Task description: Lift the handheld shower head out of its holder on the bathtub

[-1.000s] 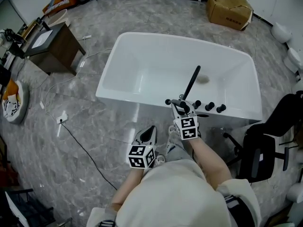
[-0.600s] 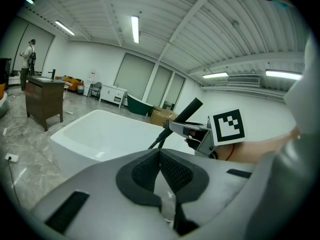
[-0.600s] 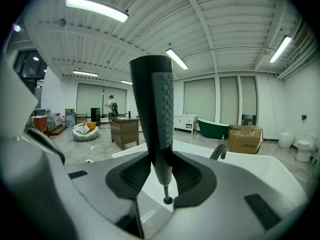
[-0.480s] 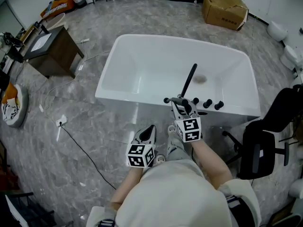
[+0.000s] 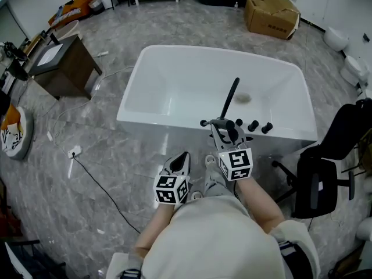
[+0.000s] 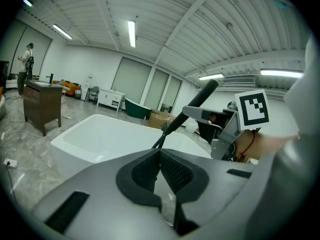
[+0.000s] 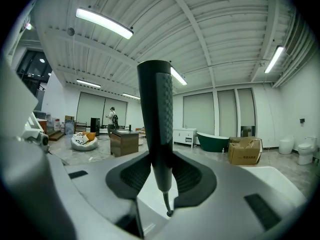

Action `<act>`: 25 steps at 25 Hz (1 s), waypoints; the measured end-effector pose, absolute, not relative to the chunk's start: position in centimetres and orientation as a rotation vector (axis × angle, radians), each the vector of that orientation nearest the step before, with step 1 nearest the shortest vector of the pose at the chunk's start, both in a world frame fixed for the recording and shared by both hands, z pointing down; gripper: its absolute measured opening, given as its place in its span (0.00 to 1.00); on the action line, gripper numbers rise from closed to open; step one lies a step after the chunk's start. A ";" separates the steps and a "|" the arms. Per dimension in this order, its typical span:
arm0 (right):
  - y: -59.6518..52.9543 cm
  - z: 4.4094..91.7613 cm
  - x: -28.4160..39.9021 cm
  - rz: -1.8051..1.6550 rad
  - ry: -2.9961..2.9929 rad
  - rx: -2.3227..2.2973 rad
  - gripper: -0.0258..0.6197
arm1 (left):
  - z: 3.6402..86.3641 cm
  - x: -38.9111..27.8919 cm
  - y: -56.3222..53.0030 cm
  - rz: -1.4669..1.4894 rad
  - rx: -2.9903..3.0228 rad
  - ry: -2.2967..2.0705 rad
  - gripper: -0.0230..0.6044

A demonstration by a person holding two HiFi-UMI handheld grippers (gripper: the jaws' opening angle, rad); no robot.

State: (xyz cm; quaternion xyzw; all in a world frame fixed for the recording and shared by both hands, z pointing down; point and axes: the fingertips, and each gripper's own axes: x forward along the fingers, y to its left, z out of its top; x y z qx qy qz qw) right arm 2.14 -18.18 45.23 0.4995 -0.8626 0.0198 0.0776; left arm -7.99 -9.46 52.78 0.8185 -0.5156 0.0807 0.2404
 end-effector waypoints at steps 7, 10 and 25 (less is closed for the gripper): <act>-16.3 42.2 1.6 -0.011 -2.635 1.505 0.26 | 52.2 -8.9 -9.0 0.211 2.255 -1.427 0.07; -15.5 41.2 1.7 -0.026 -2.648 1.518 0.26 | 52.1 -9.0 -8.7 0.210 2.257 -1.430 0.07; -13.5 37.5 2.7 -0.073 -2.716 1.574 0.26 | 52.0 -8.6 -8.5 0.211 2.276 -1.417 0.07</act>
